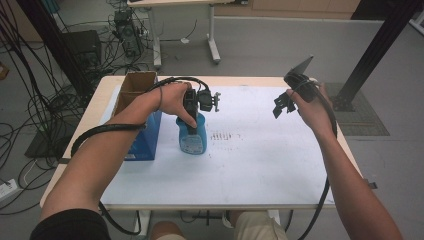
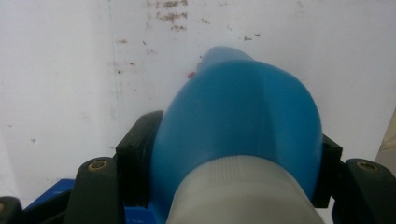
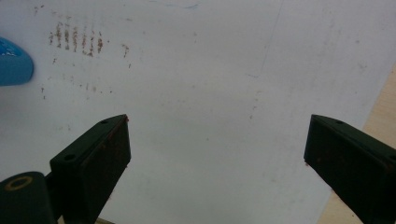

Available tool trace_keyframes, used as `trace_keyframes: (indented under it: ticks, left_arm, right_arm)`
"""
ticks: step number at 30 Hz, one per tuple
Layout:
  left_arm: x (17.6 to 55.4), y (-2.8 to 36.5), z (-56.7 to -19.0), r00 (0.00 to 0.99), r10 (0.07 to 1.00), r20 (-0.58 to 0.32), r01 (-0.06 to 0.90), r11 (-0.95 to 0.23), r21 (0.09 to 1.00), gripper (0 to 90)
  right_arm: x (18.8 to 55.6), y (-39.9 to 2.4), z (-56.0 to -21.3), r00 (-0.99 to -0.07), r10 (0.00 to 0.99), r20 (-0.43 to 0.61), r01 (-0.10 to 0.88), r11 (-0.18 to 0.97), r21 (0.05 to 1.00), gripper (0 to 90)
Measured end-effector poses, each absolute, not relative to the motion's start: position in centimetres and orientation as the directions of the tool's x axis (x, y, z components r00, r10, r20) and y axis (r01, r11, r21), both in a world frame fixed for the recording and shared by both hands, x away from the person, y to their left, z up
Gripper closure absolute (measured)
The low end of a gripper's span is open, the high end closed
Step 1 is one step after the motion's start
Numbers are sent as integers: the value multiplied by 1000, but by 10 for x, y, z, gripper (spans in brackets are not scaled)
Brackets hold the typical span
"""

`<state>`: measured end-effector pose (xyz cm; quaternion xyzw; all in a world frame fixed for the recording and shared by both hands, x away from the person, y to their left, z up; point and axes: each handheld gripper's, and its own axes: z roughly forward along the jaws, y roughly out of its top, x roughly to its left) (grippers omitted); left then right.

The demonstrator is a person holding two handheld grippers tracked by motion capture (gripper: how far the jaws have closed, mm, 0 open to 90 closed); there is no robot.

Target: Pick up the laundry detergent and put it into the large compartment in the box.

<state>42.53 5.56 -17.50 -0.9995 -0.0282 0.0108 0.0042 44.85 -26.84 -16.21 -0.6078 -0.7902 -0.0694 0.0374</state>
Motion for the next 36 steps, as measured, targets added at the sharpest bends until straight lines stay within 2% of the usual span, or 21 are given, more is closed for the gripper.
trace_keyframes:
  ticks: [11,17,29,35,36]
  left_arm:
    - [425,56,-172,997,70,-29,70,-998,-9,360]
    - [425,58,-153,994,103,-22,103,-995,4,359]
    - [420,56,-73,970,241,26,241,-971,4,358]
    - [417,57,-31,937,344,65,345,-939,-2,358]
    - [416,59,-18,915,396,78,397,-918,2,358]
  right_arm:
    - [449,-267,-163,-268,953,140,963,261,65,75]
    - [447,-266,-161,-269,953,140,963,262,68,75]
    - [443,-260,-154,-290,947,135,956,282,78,75]
    - [443,-256,-155,-314,940,136,949,306,77,75]
    - [444,-255,-156,-318,938,140,948,311,72,75]
